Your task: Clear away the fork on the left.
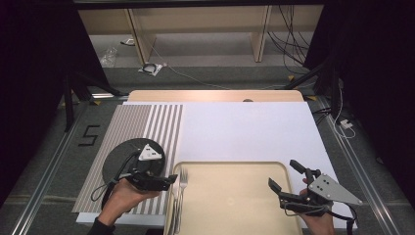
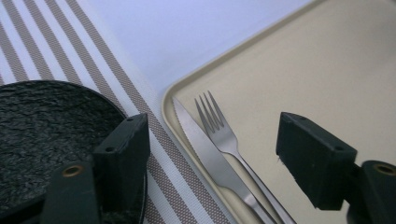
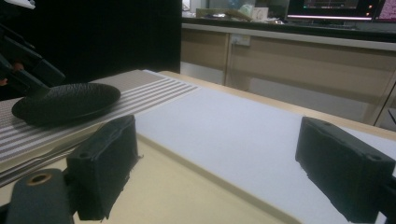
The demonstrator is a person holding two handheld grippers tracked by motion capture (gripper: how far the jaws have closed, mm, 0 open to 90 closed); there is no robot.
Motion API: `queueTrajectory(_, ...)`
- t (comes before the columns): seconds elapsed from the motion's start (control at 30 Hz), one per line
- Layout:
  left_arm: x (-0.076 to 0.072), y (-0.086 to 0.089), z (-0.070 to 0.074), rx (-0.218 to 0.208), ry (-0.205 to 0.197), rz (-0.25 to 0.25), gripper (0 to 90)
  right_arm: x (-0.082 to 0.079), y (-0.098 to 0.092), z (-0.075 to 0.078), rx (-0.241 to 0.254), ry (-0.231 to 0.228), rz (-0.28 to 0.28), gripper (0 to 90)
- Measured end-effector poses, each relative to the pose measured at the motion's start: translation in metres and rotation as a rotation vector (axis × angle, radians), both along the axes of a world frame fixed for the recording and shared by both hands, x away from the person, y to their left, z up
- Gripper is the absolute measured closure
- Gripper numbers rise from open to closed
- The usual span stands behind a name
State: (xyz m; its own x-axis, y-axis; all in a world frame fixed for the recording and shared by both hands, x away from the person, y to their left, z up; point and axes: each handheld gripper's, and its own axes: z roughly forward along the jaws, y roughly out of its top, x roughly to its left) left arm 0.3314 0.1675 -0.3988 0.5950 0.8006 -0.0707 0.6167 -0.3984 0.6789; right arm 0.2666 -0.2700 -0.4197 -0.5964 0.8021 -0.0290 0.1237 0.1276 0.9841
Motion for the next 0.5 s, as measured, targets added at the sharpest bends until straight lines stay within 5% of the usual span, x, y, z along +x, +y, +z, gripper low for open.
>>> queueTrajectory(0.5,0.003,0.024,0.006,-0.09,-0.056,0.171,20.0,0.0,0.0,0.0,-0.002,0.001,-0.001,13.7)
